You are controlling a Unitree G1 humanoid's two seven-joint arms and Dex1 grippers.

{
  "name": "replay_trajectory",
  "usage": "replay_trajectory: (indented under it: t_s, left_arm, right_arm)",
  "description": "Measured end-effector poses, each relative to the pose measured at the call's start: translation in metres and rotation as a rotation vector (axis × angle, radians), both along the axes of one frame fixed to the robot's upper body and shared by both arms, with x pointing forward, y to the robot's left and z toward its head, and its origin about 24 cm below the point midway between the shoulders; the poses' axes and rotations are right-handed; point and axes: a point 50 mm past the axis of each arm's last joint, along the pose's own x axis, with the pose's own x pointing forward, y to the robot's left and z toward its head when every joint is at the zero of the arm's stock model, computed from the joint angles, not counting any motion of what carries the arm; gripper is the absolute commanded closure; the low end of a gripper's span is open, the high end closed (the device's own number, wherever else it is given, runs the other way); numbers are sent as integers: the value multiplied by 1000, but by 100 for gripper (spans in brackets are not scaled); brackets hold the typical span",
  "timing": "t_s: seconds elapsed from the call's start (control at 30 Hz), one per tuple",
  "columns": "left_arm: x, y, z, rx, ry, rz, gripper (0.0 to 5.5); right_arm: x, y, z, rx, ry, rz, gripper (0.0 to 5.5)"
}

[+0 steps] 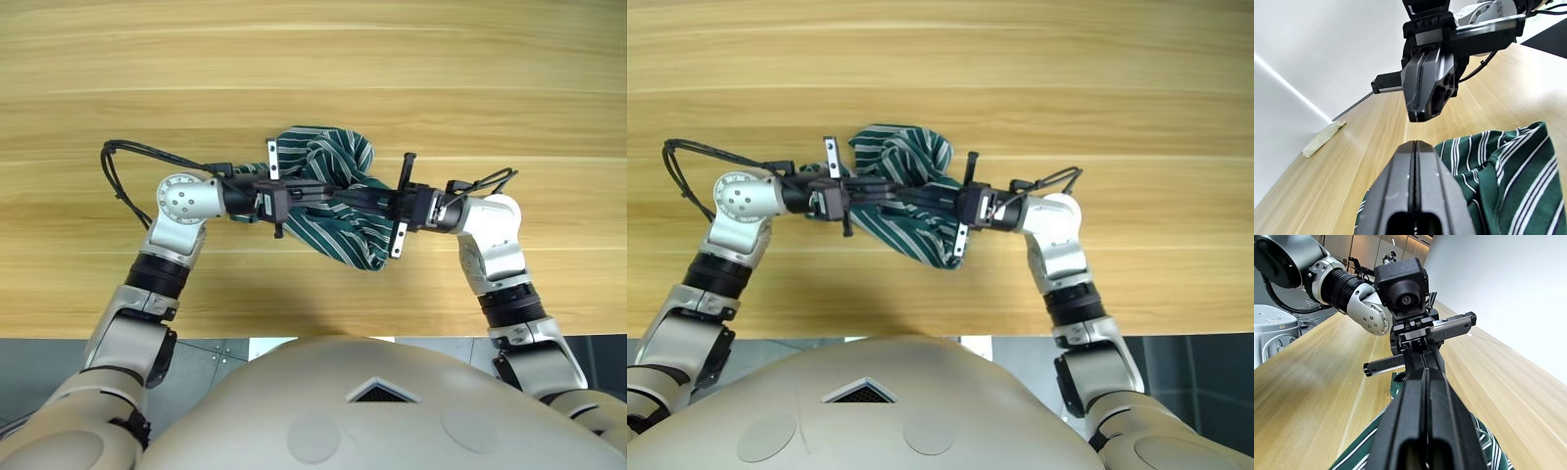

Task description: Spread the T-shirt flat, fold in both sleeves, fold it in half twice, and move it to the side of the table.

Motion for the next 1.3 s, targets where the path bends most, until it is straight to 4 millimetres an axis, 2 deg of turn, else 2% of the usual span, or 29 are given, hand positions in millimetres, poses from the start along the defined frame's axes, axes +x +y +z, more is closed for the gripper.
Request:
replay_trajectory:
  t_s: [0.3,0.4,0.53,0.77,0.9,1.3]
  left_arm:
    - [-4,7,-3,26,34,4,548]
    - [-5,0,5,-24,6,-20,548]
    - [-5,0,5,-24,6,-20,548]
    - [-5,0,5,-23,6,-19,548]
    - [-4,1,1,-3,14,-7,548]
    - [3,-1,4,-15,-27,7,548]
  right_arm:
    - [9,-2,-17,-63,13,-73,549]
    - [14,-4,-26,-109,45,-109,549]
    - [16,-6,-30,-117,60,-125,549]
    - [16,-5,-28,-117,48,-119,549]
    - [14,0,-16,-91,-4,-90,549]
    - [7,-7,-8,-74,14,-82,549]
